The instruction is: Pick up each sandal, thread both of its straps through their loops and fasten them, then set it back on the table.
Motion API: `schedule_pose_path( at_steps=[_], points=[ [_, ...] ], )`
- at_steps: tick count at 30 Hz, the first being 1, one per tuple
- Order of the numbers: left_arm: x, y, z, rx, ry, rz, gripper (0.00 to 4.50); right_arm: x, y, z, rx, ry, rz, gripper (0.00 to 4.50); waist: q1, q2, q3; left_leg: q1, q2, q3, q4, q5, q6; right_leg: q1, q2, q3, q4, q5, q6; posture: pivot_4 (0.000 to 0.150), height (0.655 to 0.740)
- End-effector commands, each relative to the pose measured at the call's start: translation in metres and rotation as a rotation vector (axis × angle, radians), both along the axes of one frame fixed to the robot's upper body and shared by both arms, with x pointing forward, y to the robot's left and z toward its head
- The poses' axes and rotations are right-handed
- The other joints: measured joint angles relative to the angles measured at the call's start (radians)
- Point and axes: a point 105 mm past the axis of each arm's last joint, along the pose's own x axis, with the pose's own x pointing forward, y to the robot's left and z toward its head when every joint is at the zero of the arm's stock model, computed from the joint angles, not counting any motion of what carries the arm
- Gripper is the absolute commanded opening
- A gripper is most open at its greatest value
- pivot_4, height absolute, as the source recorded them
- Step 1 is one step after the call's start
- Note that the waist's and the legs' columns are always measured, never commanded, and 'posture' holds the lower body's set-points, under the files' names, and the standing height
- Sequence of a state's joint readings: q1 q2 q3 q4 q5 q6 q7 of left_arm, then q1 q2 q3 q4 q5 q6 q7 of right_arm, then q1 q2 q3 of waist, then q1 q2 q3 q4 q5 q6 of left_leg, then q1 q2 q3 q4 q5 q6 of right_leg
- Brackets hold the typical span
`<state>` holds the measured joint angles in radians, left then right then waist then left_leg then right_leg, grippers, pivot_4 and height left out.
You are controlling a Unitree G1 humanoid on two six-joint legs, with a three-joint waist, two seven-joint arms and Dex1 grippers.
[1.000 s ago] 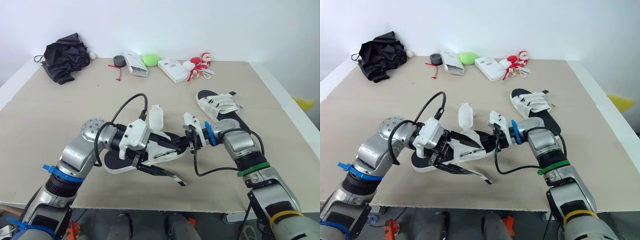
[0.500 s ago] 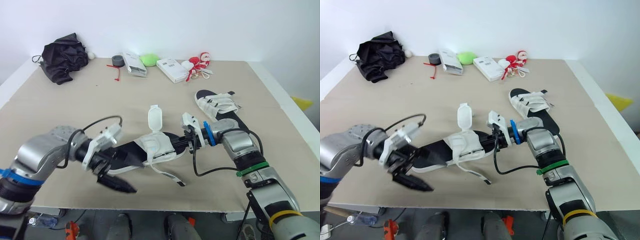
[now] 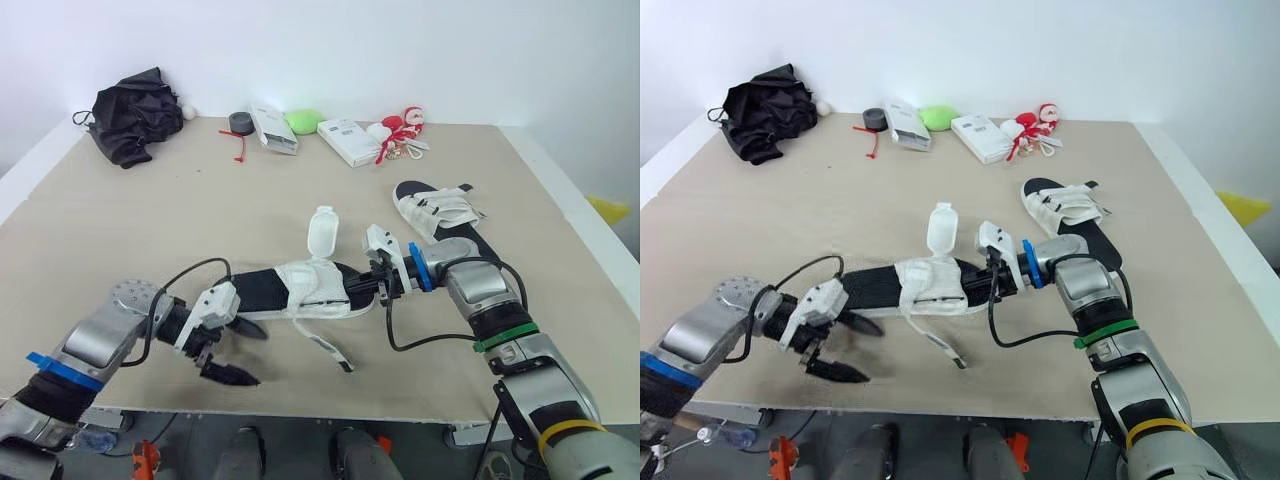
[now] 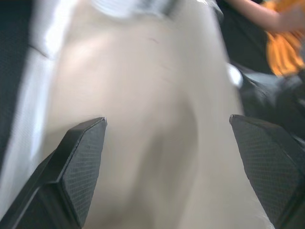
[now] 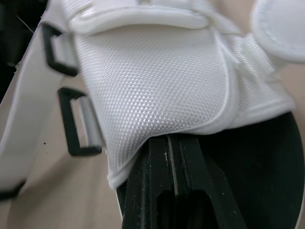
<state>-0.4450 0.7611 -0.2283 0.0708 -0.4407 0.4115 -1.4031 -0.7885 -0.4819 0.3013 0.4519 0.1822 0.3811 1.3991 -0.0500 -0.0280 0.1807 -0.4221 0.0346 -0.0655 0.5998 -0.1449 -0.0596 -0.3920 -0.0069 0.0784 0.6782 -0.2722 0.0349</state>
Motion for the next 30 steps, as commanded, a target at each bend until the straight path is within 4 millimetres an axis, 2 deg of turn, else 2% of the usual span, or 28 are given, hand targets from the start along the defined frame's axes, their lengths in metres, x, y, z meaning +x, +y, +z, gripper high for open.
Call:
schedule_pose_path(
  at_steps=[1, 3, 7, 12, 14, 16, 18, 20, 22, 25, 30],
  points=[
    [0.0, -0.003, 0.015, -0.051, 0.016, 0.013, 4.3, -0.004, -0.007, -0.02, -0.06, 0.052, -0.025, 0.0, 0.0, 0.0, 0.0, 0.0, 0.0, 0.0, 0.0, 0.0, 0.0, 0.0, 0.0, 0.0, 0.0, 0.0, 0.0, 0.15, 0.738],
    [-0.006, -0.012, 0.024, -0.086, 0.112, 0.012, 4.3, -0.003, -0.007, -0.02, -0.061, 0.052, -0.026, 0.0, 0.0, 0.0, 0.0, 0.0, 0.0, 0.0, 0.0, 0.0, 0.0, 0.0, 0.0, 0.0, 0.0, -0.001, -0.002, 0.15, 0.738],
    [-0.03, -0.029, 0.047, -0.113, 0.461, 0.005, 4.3, -0.003, -0.007, -0.02, -0.061, 0.051, -0.026, 0.0, -0.003, -0.001, 0.001, -0.001, 0.0, -0.001, 0.001, 0.0, 0.0, 0.0, 0.0, 0.0, 0.0, -0.001, -0.001, 0.15, 0.738],
    [-0.057, -0.03, 0.091, -0.219, 0.597, -0.149, 4.3, -0.003, -0.006, -0.019, -0.059, 0.053, -0.026, 0.0, -0.007, -0.002, 0.001, 0.0, 0.0, -0.002, 0.0, 0.0, 0.0, 0.0, 0.001, -0.001, 0.0, 0.0, 0.001, 0.15, 0.738],
    [-0.068, -0.028, 0.102, -0.214, 0.636, -0.208, 4.3, -0.003, -0.006, -0.02, -0.06, 0.053, -0.025, 0.0, -0.007, -0.002, 0.001, -0.001, 0.0, -0.004, 0.0, 0.0, 0.0, 0.0, 0.001, -0.003, 0.001, 0.0, 0.002, 0.15, 0.738],
    [-0.064, -0.034, 0.109, -0.222, 0.592, -0.206, 4.3, -0.003, -0.006, -0.02, -0.06, 0.054, -0.026, 0.0, -0.007, -0.002, 0.001, -0.001, 0.0, -0.004, 0.0, 0.0, 0.0, 0.001, 0.001, -0.002, 0.001, 0.0, 0.002, 0.15, 0.738],
    [-0.043, -0.048, 0.107, -0.251, 0.455, -0.138, 4.3, -0.003, -0.006, -0.019, -0.058, 0.053, -0.028, 0.0, -0.007, -0.002, 0.001, -0.001, 0.0, -0.004, 0.0, 0.0, -0.001, 0.001, 0.001, -0.003, 0.001, 0.0, 0.002, 0.15, 0.738],
    [-0.016, -0.061, 0.091, -0.221, 0.302, -0.018, 4.3, -0.002, -0.006, -0.019, -0.055, 0.052, -0.029, 0.0, -0.005, -0.002, 0.001, 0.0, 0.0, -0.004, 0.0, 0.0, -0.001, 0.001, 0.001, -0.003, 0.001, 0.0, 0.002, 0.15, 0.738],
    [-0.001, -0.067, 0.073, -0.15, 0.233, 0.047, 4.3, -0.002, -0.006, -0.019, -0.053, 0.051, -0.031, 0.0, -0.003, -0.002, 0.001, 0.0, -0.001, -0.004, 0.001, 0.0, -0.001, 0.002, 0.0, -0.003, 0.0, 0.0, 0.002, 0.15, 0.738],
    [0.0, -0.07, 0.058, -0.086, 0.186, 0.038, 4.3, -0.002, -0.005, -0.018, -0.051, 0.05, -0.034, 0.0, -0.002, -0.002, 0.001, 0.001, -0.002, -0.004, 0.001, 0.001, -0.002, 0.003, 0.0, -0.002, 0.0, 0.0, 0.001, 0.15, 0.738],
    [-0.027, -0.062, 0.045, -0.017, 0.246, -0.092, 4.3, -0.003, -0.009, -0.02, -0.051, 0.053, -0.045, 0.0, -0.003, -0.002, 0.001, 0.0, -0.001, -0.004, 0.0, 0.001, -0.002, 0.001, 0.0, -0.002, 0.0, 0.001, 0.003, 0.15, 0.738]
  ],
)
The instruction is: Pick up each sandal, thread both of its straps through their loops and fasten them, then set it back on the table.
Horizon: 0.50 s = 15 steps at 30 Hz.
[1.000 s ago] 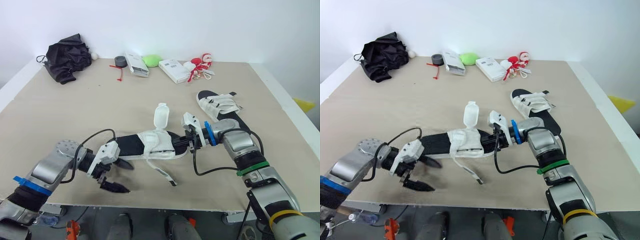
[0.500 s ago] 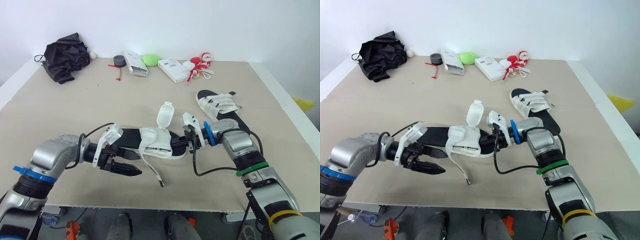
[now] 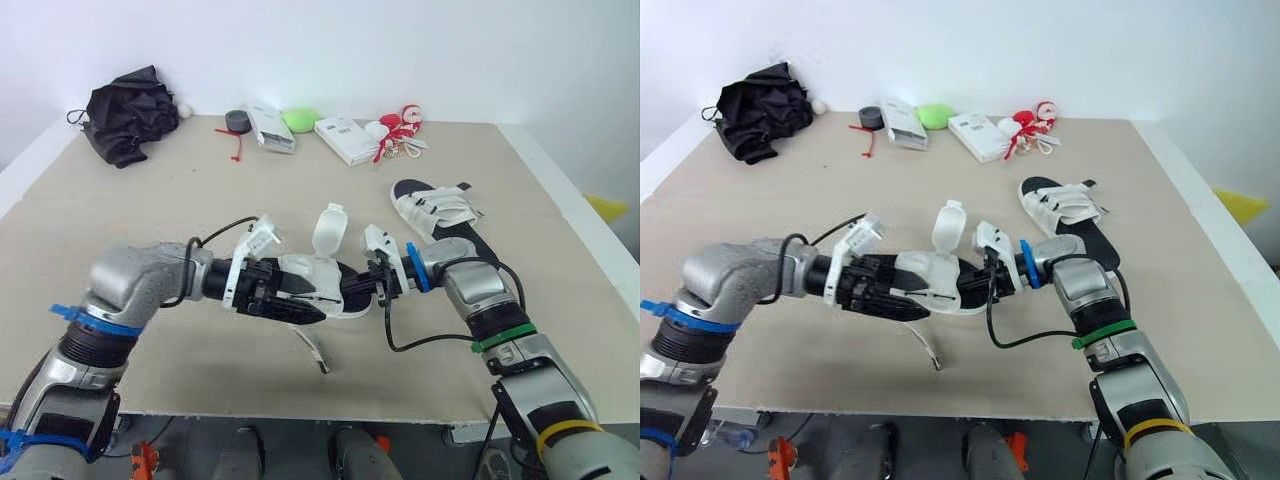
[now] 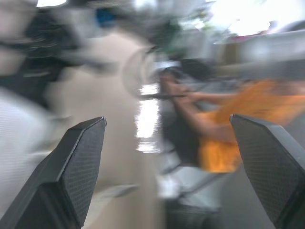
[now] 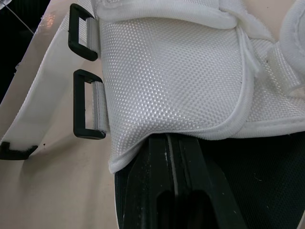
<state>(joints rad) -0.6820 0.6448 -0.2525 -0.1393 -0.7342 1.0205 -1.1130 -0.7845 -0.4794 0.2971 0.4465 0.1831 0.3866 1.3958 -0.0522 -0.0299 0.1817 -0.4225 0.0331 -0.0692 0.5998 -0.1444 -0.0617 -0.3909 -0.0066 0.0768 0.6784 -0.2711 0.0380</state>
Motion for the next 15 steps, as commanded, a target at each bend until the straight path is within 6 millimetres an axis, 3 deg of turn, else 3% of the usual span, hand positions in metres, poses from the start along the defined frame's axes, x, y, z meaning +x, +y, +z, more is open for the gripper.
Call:
schedule_pose_path(
  at_steps=[1, 4, 7, 9, 13, 15],
  points=[
    [-0.032, 0.015, -0.013, 0.083, 0.039, -0.15, 4.3, -0.004, -0.011, -0.02, -0.056, 0.052, -0.043, 0.0, -0.001, 0.0, 0.0, 0.0, 0.0, 0.0, 0.0, 0.0, 0.0, 0.0, 0.0, 0.0, 0.0, 0.0, 0.0, 0.15, 0.738],
    [-0.042, 0.028, -0.021, 0.147, 0.056, -0.187, 4.3, -0.004, -0.011, -0.02, -0.057, 0.053, -0.046, 0.0, -0.002, 0.0, 0.0, 0.0, 0.0, 0.0, 0.0, 0.0, 0.0, 0.0, 0.0, 0.0, 0.0, -0.001, -0.001, 0.15, 0.738],
    [-0.04, 0.037, -0.029, 0.197, 0.022, -0.179, 4.3, -0.003, -0.01, -0.02, -0.056, 0.052, -0.044, 0.0, 0.001, 0.0, 0.0, 0.0, 0.0, 0.0, 0.0, -0.001, 0.0, 0.0, -0.001, 0.0, 0.0, -0.003, -0.004, 0.15, 0.738],
    [-0.035, 0.036, -0.022, 0.146, 0.016, -0.148, 4.3, -0.002, -0.008, -0.019, -0.055, 0.05, -0.041, 0.0, 0.001, 0.0, 0.0, 0.0, 0.0, 0.0, 0.0, -0.001, 0.0, 0.0, -0.001, 0.0, 0.0, -0.004, -0.005, 0.15, 0.738],
    [-0.038, 0.028, 0.031, -0.15, 0.155, -0.136, 4.3, -0.002, -0.006, -0.019, -0.055, 0.05, -0.032, 0.0, 0.001, -0.001, 0.001, 0.0, 0.0, 0.0, 0.001, 0.0, 0.0, 0.0, -0.001, 0.0, 0.0, -0.004, -0.006, 0.15, 0.738],
    [-0.045, 0.031, 0.04, -0.187, 0.22, -0.149, 4.3, -0.003, -0.006, -0.02, -0.055, 0.051, -0.03, 0.0, -0.002, -0.001, 0.001, 0.0, 0.0, 0.0, 0.001, -0.001, 0.0, 0.0, 0.0, 0.0, 0.0, -0.002, -0.002, 0.15, 0.738]
  ],
)
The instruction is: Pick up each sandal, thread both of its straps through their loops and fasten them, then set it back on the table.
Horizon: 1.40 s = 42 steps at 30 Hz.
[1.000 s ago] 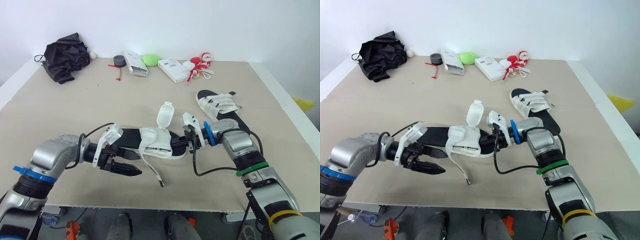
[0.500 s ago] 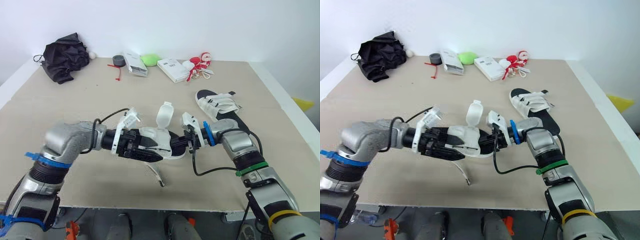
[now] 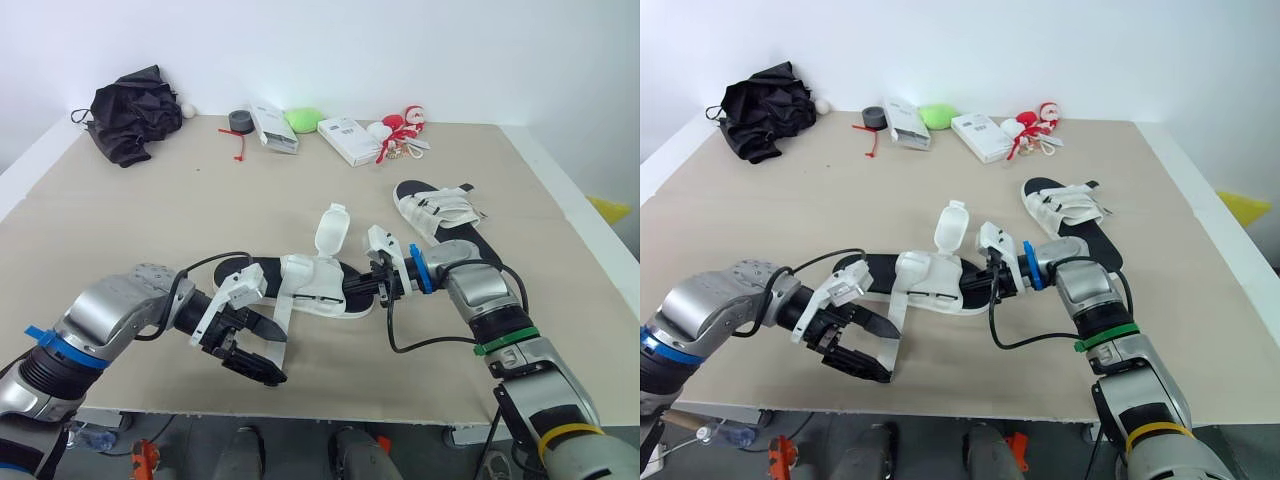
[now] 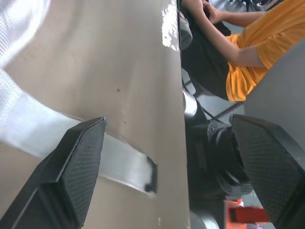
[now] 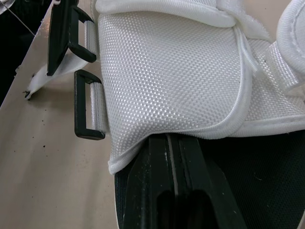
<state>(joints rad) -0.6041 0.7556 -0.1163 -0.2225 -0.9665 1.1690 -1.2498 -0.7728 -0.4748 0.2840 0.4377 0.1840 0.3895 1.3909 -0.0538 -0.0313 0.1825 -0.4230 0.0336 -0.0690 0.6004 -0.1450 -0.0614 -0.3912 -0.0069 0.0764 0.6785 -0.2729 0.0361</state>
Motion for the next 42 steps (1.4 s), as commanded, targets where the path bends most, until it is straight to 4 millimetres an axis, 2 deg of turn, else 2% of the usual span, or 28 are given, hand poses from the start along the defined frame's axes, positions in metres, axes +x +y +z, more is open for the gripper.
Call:
schedule_pose_path(
  at_steps=[1, 4, 9, 13, 19, 23, 30, 32, 34, 35, 38, 41, 42],
  points=[
    [-0.011, 0.009, 0.019, -0.062, 0.108, -0.018, 4.3, -0.002, -0.006, -0.02, -0.068, 0.052, -0.021, 0.0, -0.002, 0.0, 0.0, 0.0, 0.0, 0.0, 0.0, 0.0, 0.0, 0.0, 0.0, 0.0, 0.0, 0.0, 0.0, 0.15, 0.738],
    [-0.019, 0.022, 0.017, -0.048, 0.225, 0.004, 4.3, -0.003, -0.006, -0.02, -0.068, 0.055, -0.019, 0.0, -0.004, 0.0, 0.0, 0.0, 0.0, 0.0, -0.001, -0.001, 0.001, 0.0, 0.0, 0.0, 0.0, 0.0, 0.001, 0.15, 0.738],
    [-0.009, 0.049, -0.03, 0.112, 0.255, 0.204, 4.3, -0.003, -0.005, -0.021, -0.067, 0.057, -0.015, 0.0, -0.007, 0.0, 0.0, 0.001, 0.0, -0.001, -0.001, -0.001, 0.0, 0.001, 0.0, 0.0, 0.0, -0.001, 0.002, 0.15, 0.738],
    [-0.009, 0.059, -0.057, 0.183, 0.238, 0.266, 4.3, -0.004, -0.004, -0.021, -0.065, 0.059, -0.013, 0.0, -0.006, -0.001, -0.001, 0.001, 0.0, -0.001, -0.001, -0.001, 0.0, 0.0, 0.0, 0.0, 0.0, -0.003, -0.003, 0.15, 0.738],
    [-0.011, 0.052, -0.079, 0.204, 0.237, 0.266, 4.3, -0.005, -0.003, -0.022, -0.065, 0.062, -0.011, 0.0, -0.006, 0.0, 0.0, 0.001, 0.0, 0.0, -0.001, -0.001, -0.001, 0.0, -0.001, 0.0, 0.0, -0.003, -0.005, 0.15, 0.738],
    [-0.02, 0.043, -0.093, 0.228, 0.283, 0.228, 4.3, -0.006, -0.004, -0.022, -0.064, 0.063, -0.015, 0.0, -0.004, -0.001, 0.0, 0.001, 0.0, 0.001, -0.001, -0.001, -0.001, 0.0, -0.001, 0.0, 0.0, -0.003, -0.005, 0.15, 0.738],
    [-0.015, 0.013, -0.091, 0.168, 0.265, 0.182, 4.3, -0.006, -0.005, -0.022, -0.067, 0.061, -0.02, 0.0, 0.003, 0.001, -0.001, 0.001, 0.0, 0.001, -0.001, -0.001, -0.001, 0.001, -0.001, 0.0, 0.0, -0.004, -0.004, 0.15, 0.738],
    [-0.014, 0.009, -0.091, 0.165, 0.258, 0.182, 3.73, -0.006, -0.005, -0.022, -0.067, 0.061, -0.022, 0.0, 0.003, 0.001, -0.001, 0.001, -0.001, 0.001, 0.0, -0.001, -0.001, 0.001, -0.001, 0.0, 0.0, -0.003, -0.004, 0.15, 0.738],
    [-0.02, 0.009, -0.091, 0.177, 0.263, 0.149, 3.4, -0.006, -0.006, -0.022, -0.068, 0.06, -0.024, 0.0, 0.003, 0.001, -0.001, 0.001, -0.001, 0.001, 0.0, -0.001, -0.001, 0.001, -0.001, 0.0, 0.0, -0.003, -0.004, 0.15, 0.738],
    [-0.023, 0.01, -0.092, 0.184, 0.267, 0.136, 2.98, -0.006, -0.006, -0.021, -0.068, 0.059, -0.025, 0.0, 0.003, 0.0, -0.001, 0.001, -0.001, 0.001, 0.0, -0.001, -0.001, 0.001, -0.001, 0.0, 0.0, -0.003, -0.004, 0.15, 0.738],
    [-0.023, 0.011, -0.096, 0.2, 0.267, 0.141, 2.13, -0.005, -0.007, -0.02, -0.068, 0.057, -0.028, 0.0, 0.003, 0.001, -0.001, 0.001, -0.001, 0.001, 0.0, -0.001, -0.001, 0.001, -0.001, 0.0, 0.0, -0.003, -0.003, 0.15, 0.738],
    [-0.02, 0.011, -0.096, 0.196, 0.261, 0.156, 0.97, -0.005, -0.007, -0.02, -0.068, 0.057, -0.027, 0.0, 0.003, 0.001, -0.001, 0.001, 0.0, 0.001, 0.0, -0.001, -0.001, 0.001, -0.001, 0.0, 0.0, -0.003, -0.002, 0.15, 0.738],
    [-0.019, 0.011, -0.095, 0.189, 0.259, 0.159, 0.28, -0.005, -0.006, -0.02, -0.068, 0.058, -0.026, 0.0, 0.003, 0.001, -0.001, 0.001, -0.001, 0.001, 0.0, -0.001, -0.001, 0.001, -0.001, 0.0, 0.0, -0.003, -0.003, 0.15, 0.738]
  ],
)
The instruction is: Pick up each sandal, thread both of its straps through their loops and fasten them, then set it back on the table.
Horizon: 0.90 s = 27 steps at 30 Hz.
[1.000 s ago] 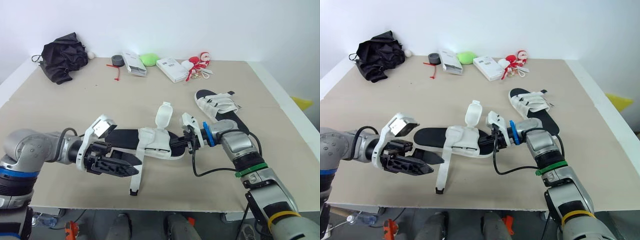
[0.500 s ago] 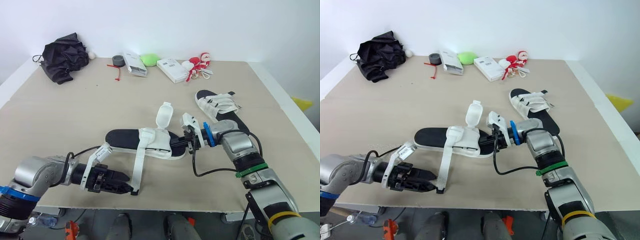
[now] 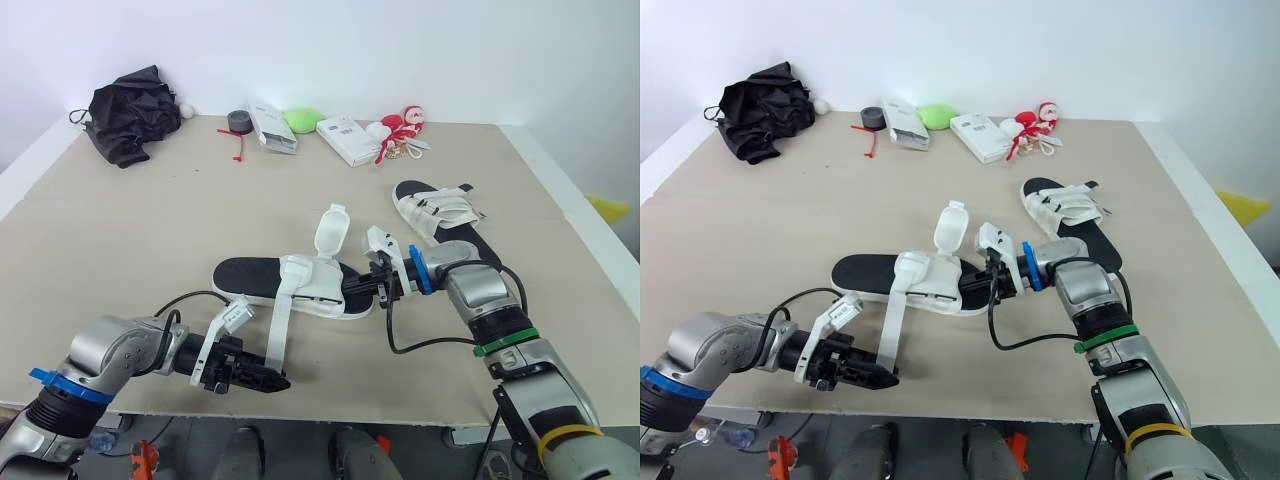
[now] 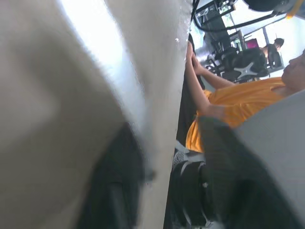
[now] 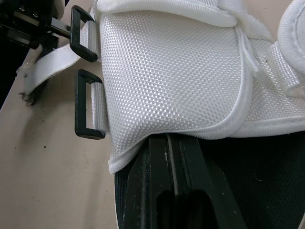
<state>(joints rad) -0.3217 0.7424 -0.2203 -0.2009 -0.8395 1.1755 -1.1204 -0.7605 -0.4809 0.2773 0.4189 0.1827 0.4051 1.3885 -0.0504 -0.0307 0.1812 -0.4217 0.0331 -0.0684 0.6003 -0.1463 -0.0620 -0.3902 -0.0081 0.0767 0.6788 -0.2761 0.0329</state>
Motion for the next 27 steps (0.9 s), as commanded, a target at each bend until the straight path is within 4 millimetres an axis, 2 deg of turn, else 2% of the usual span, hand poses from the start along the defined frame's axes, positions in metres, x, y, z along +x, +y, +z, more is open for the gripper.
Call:
schedule_pose_path(
  at_steps=[1, 11, 14, 18, 21, 27],
  points=[
    [0.0, -0.003, 0.006, -0.031, -0.019, -0.013, 0.09, -0.003, -0.004, -0.02, -0.066, 0.053, -0.014, 0.0, 0.0, 0.0, 0.0, 0.0, 0.0, 0.0, 0.0, 0.0, 0.0, 0.0, 0.0, 0.0, 0.0, 0.0, 0.0, 0.15, 0.738],
    [0.014, -0.005, 0.018, -0.071, -0.023, 0.046, 0.03, -0.003, -0.003, -0.02, -0.065, 0.052, -0.012, 0.0, 0.0, 0.0, 0.0, 0.0, 0.0, 0.0, 0.0, 0.0, 0.0, 0.0, 0.0, 0.0, 0.0, 0.0, 0.0, 0.15, 0.738],
    [0.024, -0.007, 0.037, -0.154, 0.008, 0.081, 0.03, -0.003, -0.003, -0.02, -0.064, 0.052, -0.013, 0.0, 0.0, 0.0, 0.0, 0.0, 0.0, 0.0, 0.0, 0.0, 0.0, 0.0, 0.0, 0.0, 0.0, 0.0, 0.0, 0.15, 0.738],
    [0.026, -0.006, 0.055, -0.195, 0.016, 0.067, 0.03, -0.003, -0.003, -0.02, -0.065, 0.053, -0.014, 0.0, 0.0, 0.0, 0.0, 0.0, 0.0, 0.0, 0.001, 0.0, 0.0, 0.0, 0.0, 0.0, 0.0, 0.003, 0.004, 0.15, 0.738],
    [0.026, -0.005, 0.081, -0.243, -0.002, 0.02, 0.03, -0.002, -0.004, -0.02, -0.066, 0.053, -0.014, 0.0, -0.001, -0.001, 0.0, 0.0, 0.0, -0.001, 0.0, 0.0, 0.0, 0.0, 0.0, -0.001, 0.0, 0.003, 0.004, 0.15, 0.738],
    [0.061, -0.002, 0.104, -0.283, -0.06, 0.108, 0.03, -0.001, -0.001, -0.02, -0.064, 0.05, -0.008, 0.0, -0.002, -0.001, 0.001, 0.0, -0.001, -0.001, 0.001, 0.0, 0.0, 0.0, 0.0, -0.001, 0.0, 0.003, 0.004, 0.15, 0.738]
  ],
)
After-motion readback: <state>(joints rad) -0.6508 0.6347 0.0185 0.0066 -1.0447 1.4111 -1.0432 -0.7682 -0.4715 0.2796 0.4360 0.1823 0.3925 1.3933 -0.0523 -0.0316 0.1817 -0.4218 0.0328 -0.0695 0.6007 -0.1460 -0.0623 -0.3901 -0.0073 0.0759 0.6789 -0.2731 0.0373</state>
